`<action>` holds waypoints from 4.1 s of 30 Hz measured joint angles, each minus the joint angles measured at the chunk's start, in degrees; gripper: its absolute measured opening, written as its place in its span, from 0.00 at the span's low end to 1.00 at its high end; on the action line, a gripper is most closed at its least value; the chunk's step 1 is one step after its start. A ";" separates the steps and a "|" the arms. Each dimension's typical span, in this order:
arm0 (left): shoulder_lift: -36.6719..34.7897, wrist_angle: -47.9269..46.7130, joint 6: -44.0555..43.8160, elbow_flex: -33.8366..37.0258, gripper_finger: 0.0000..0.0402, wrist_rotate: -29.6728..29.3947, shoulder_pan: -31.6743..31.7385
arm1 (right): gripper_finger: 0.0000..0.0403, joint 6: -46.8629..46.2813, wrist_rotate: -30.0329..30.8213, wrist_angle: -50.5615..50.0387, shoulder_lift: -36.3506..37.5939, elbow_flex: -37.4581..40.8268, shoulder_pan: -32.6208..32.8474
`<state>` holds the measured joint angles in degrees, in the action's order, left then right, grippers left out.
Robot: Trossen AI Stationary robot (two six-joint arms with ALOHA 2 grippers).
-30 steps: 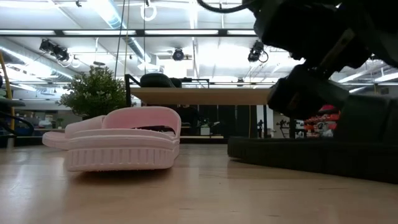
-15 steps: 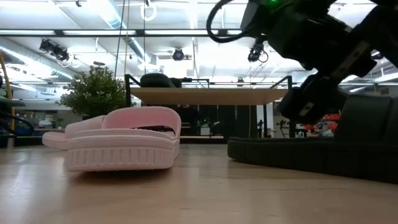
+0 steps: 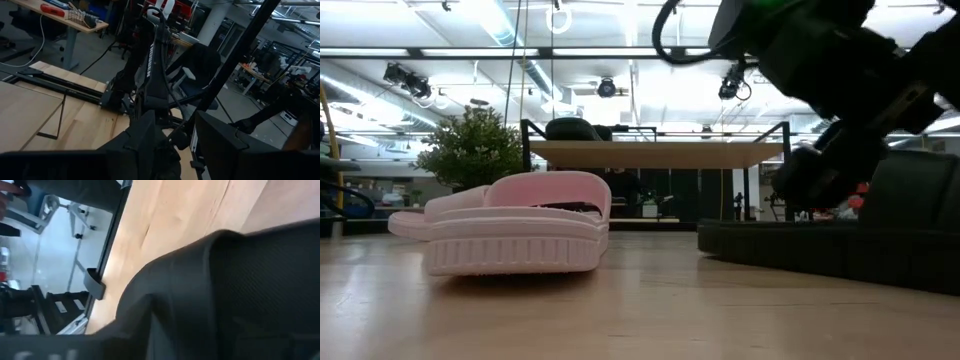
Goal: Pick and place slides into the shelf
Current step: Put the black slide on the shelf
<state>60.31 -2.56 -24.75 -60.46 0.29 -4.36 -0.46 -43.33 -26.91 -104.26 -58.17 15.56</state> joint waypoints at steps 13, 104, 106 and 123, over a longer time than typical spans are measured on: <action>0.00 -0.47 0.59 -0.01 0.36 -0.02 0.02 | 0.06 -12.94 0.40 -0.31 5.65 0.11 -1.81; 1.21 11.40 3.88 -0.03 0.65 -26.62 16.86 | 0.03 -71.32 75.73 58.94 8.34 -23.04 -24.86; 1.71 11.75 2.17 -0.04 0.65 -26.84 17.63 | 0.03 -71.32 74.35 58.80 8.30 -23.04 -24.74; 5.33 12.04 -5.84 -0.08 0.31 -26.54 20.55 | 0.07 -69.75 71.79 56.20 8.28 -22.99 -24.46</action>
<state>65.65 9.49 -30.59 -60.53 -26.25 16.19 -70.22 28.45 29.28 -95.98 -81.17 -8.91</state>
